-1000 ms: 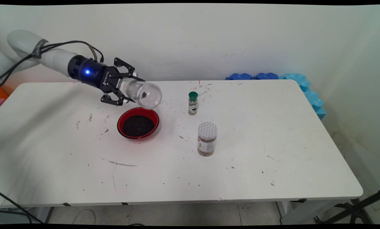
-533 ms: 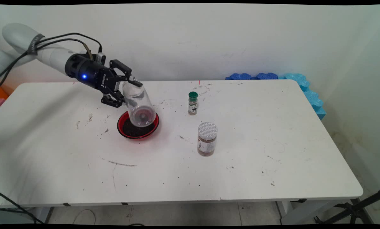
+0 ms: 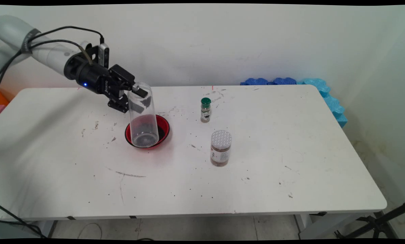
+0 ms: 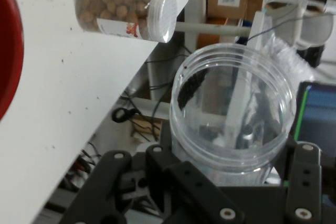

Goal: Pour the black seasoning powder in the red bowl

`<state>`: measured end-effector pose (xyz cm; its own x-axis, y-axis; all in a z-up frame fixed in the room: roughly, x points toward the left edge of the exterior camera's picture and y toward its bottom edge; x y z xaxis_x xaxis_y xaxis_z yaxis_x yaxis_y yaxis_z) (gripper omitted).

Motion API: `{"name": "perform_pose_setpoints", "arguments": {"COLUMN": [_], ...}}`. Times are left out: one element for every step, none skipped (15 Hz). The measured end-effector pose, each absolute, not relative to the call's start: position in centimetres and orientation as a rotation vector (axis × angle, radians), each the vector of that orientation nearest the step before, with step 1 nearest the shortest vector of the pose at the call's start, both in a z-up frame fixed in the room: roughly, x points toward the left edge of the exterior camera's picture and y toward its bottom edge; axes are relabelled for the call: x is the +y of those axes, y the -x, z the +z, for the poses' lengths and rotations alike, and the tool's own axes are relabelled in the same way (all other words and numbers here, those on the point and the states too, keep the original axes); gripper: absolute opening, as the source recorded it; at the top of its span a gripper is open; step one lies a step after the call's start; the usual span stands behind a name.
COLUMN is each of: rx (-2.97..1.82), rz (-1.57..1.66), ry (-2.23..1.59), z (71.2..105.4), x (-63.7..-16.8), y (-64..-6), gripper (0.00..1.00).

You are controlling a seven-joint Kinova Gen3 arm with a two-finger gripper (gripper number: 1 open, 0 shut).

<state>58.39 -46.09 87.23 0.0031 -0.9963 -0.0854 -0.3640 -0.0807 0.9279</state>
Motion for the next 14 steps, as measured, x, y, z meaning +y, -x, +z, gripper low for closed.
{"name": "perform_pose_setpoints", "arguments": {"rx": [-1.485, -1.518, -1.554, -1.586, -1.613, -1.645, -1.678, -1.706, -1.737, -1.766, -1.788, -1.812, -1.832, -1.848], "rz": [-1.045, -1.013, -0.976, -0.938, -0.904, -0.866, -0.828, -0.797, -0.760, -0.722, -0.688, -0.647, -0.605, -0.569], "ry": [-1.501, -1.467, -1.426, -1.386, -1.351, -1.309, -1.266, -1.227, -1.182, -1.137, -1.100, -1.058, -1.017, -0.982], "z": [87.6, 87.8, 88.1, 88.4, 88.7, 89.0, 89.3, 89.5, 89.8, 90.1, 90.4, 90.8, 91.2, 91.5], "x": [-45.9, -45.8, -45.6, -45.3, -45.2, -44.9, -44.7, -44.5, -44.3, -44.0, -43.9, -43.7, -43.6, -43.4], "y": [-58.3, -58.2, -58.1, -58.1, -58.0, -57.9, -57.8, -57.7, -57.6, -57.5, -57.4, -57.2, -57.0, -56.9], "gripper": [0.00, 0.00, 0.00, 0.00, 0.00, 0.00, 0.00, 0.00, 0.00, 0.00, 0.00, 0.00, 0.00, 0.00]}}
